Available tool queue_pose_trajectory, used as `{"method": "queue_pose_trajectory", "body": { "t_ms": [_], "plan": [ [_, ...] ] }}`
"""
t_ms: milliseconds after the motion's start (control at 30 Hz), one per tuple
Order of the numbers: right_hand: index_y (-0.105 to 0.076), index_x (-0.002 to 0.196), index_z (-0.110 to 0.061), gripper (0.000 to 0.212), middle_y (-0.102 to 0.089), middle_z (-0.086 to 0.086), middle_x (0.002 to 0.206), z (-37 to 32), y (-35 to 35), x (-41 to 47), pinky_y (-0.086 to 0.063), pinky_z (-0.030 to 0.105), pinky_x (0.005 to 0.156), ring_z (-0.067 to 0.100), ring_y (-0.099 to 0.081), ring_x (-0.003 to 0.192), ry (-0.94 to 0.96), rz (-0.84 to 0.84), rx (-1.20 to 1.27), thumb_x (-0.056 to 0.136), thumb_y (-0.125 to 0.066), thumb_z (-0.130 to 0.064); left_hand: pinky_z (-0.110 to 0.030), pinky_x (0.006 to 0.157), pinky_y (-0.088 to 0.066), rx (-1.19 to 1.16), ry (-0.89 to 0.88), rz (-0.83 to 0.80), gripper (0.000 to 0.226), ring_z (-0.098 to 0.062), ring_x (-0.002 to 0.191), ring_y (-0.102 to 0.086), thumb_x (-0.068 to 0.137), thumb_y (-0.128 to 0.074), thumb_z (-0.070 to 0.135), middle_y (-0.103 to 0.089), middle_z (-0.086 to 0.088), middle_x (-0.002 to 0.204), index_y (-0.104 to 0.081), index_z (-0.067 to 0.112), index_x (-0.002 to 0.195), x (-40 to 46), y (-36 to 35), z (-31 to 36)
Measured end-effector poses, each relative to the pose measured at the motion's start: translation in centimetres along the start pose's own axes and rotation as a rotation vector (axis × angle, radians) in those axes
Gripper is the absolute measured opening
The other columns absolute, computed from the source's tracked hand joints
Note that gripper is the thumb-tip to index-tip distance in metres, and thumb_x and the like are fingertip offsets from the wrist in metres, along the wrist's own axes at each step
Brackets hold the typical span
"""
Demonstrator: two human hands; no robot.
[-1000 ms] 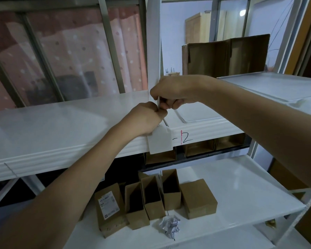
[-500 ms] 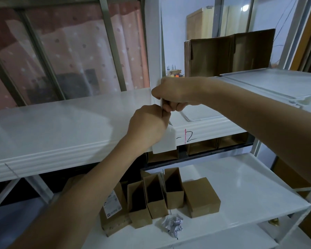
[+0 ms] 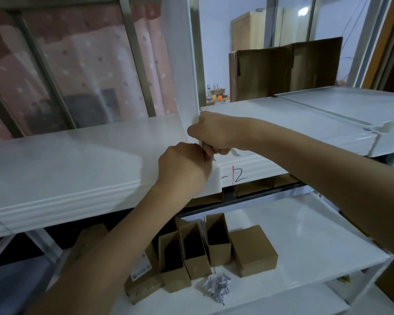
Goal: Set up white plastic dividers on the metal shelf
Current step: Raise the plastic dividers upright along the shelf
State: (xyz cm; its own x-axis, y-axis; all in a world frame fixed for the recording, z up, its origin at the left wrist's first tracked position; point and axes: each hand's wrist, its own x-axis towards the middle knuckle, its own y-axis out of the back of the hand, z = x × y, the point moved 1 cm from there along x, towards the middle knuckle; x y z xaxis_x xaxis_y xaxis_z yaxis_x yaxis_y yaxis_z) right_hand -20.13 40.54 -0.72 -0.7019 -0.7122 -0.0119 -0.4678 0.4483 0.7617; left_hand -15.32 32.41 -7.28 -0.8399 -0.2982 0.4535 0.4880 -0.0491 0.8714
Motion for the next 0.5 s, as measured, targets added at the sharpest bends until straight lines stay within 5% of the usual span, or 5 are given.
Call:
{"method": "queue_pose_trajectory", "body": {
  "t_ms": [200,367,500],
  "plan": [
    [-0.043,0.055,-0.005,0.041,-0.046,0.008,0.045,-0.1,0.0,-0.1,-0.026,0.02,0.044,0.014,-0.028,0.038,-0.004,0.004,-0.003,0.094,-0.034,-0.009,-0.029,0.066,-0.04,0.013,0.053,-0.071,0.051,-0.023,0.069,-0.053,0.102,-0.023,0.035,-0.048,-0.002,0.062,-0.045,0.015,0.061,0.1,0.6,0.3],
    [-0.045,0.057,-0.006,0.04,-0.047,0.003,0.042,-0.7,0.8,-0.1,-0.024,0.019,0.044,0.012,-0.027,0.041,-0.024,-0.029,-0.058,0.095,-0.039,-0.014,-0.022,0.054,-0.034,-0.013,0.044,-0.043,0.051,-0.016,0.057,-0.05,0.099,-0.032,0.043,-0.048,0.001,0.058,-0.042,0.018,0.056,0.3,1.5,0.2],
    [-0.047,0.065,-0.008,0.03,-0.049,0.002,0.044,-1.9,2.1,0.2,-0.027,0.014,0.038,0.013,-0.033,0.042,0.044,0.1,-0.046,0.093,-0.044,-0.019,-0.023,0.053,-0.03,-0.066,0.094,-0.053,0.049,-0.012,0.056,-0.045,0.1,-0.031,0.039,-0.047,0.001,0.059,-0.041,0.017,0.057,1.4,2.2,0.4]
  ]
}}
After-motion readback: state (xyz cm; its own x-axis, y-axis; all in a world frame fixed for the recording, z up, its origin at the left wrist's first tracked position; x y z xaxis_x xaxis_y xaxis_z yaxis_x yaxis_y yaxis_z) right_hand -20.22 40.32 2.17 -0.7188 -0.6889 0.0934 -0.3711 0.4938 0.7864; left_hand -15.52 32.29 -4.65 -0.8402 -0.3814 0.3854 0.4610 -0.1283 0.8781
